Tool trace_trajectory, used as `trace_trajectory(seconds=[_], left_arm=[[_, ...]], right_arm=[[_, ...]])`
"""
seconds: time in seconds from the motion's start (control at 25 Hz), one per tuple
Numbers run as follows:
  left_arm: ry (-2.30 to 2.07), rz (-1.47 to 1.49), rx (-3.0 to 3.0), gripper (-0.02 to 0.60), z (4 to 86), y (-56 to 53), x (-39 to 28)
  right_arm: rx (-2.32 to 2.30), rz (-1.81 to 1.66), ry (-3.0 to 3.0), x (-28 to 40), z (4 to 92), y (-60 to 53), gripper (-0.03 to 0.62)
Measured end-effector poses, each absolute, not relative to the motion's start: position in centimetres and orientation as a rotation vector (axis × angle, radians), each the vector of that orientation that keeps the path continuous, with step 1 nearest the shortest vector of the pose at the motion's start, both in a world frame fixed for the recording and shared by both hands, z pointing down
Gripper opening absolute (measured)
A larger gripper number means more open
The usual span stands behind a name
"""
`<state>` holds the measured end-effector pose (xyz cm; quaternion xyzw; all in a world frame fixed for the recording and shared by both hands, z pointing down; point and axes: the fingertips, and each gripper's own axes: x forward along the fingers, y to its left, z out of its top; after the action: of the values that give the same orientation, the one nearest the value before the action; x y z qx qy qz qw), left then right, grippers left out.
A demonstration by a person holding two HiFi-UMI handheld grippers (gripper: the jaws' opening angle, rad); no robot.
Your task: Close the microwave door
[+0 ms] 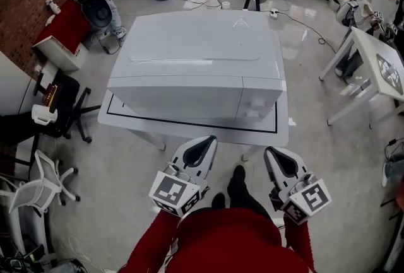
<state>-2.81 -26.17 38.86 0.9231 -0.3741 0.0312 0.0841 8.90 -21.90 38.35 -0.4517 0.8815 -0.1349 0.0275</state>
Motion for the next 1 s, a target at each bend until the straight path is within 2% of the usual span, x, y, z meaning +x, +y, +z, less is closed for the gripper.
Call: trace_trajectory(seconds=[1.0], left_arm=[[-1.187, 0.060, 2.800, 0.011, 38.3, -21.3, -6.3]], right_arm=[[-1.528, -0.316, 2.717, 9.1, 39.1, -17.9, 0.014]])
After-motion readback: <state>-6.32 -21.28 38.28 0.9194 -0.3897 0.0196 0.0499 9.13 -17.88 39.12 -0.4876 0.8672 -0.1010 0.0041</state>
